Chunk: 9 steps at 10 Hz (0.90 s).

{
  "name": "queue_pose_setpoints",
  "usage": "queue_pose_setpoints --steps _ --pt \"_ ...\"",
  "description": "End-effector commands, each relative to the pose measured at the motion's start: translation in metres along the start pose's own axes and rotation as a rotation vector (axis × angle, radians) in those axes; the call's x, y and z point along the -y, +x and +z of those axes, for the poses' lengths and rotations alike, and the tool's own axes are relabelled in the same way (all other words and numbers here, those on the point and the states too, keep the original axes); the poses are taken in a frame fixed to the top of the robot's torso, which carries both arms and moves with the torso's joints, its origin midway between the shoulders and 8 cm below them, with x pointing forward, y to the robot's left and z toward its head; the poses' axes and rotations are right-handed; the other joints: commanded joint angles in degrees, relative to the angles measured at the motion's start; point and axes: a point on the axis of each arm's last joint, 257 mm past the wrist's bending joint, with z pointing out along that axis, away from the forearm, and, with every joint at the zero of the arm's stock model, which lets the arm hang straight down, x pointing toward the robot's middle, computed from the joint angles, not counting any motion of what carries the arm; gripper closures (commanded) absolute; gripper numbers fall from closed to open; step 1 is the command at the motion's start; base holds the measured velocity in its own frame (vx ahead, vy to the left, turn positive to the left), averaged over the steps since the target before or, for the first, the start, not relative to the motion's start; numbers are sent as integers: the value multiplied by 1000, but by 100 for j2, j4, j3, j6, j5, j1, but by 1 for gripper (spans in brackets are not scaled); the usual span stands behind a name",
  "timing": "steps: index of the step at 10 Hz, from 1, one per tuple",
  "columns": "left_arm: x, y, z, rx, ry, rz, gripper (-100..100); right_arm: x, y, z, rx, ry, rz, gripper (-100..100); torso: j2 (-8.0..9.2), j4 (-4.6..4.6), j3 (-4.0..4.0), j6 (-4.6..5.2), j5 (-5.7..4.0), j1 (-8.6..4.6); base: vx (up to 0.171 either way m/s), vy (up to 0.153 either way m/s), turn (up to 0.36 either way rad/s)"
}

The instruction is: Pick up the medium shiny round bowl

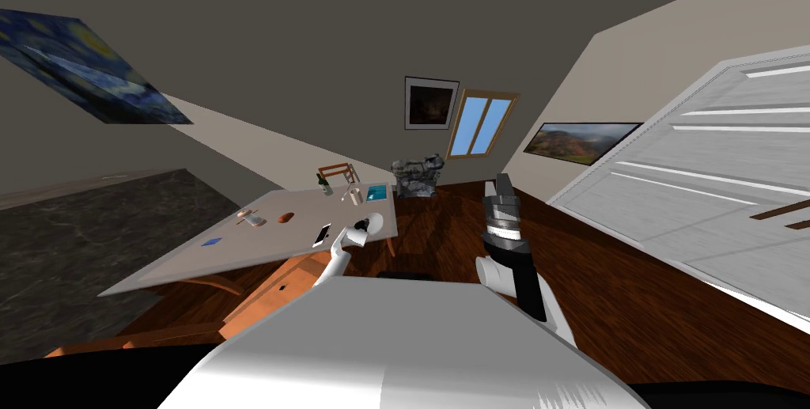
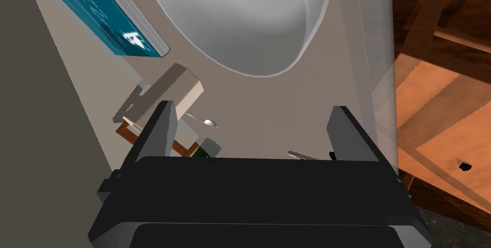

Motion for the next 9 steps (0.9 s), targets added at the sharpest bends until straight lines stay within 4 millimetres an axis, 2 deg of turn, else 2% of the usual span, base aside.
queue_pose_setpoints --steps 1,3,4,9 --pt "-11 1 1 -2 -43 6 -100 0 0 0 0 0 0 0 0 0 0 0 0 0 40 -10 -19" --pt "-35 4 7 -8 -137 22 -100 0 0 0 0 0 0 0 3 1 2 0 0 1 57 -7 -45" --pt "-38 4 7 -9 -150 22 -100 0 0 0 0 0 0 0 -1 0 -1 0 0 0 53 2 -16" --pt "-91 14 8 -38 -352 54 -100 0 0 0 0 0 0 0 -11 -2 -7 -1 1 8 82 10 -37"
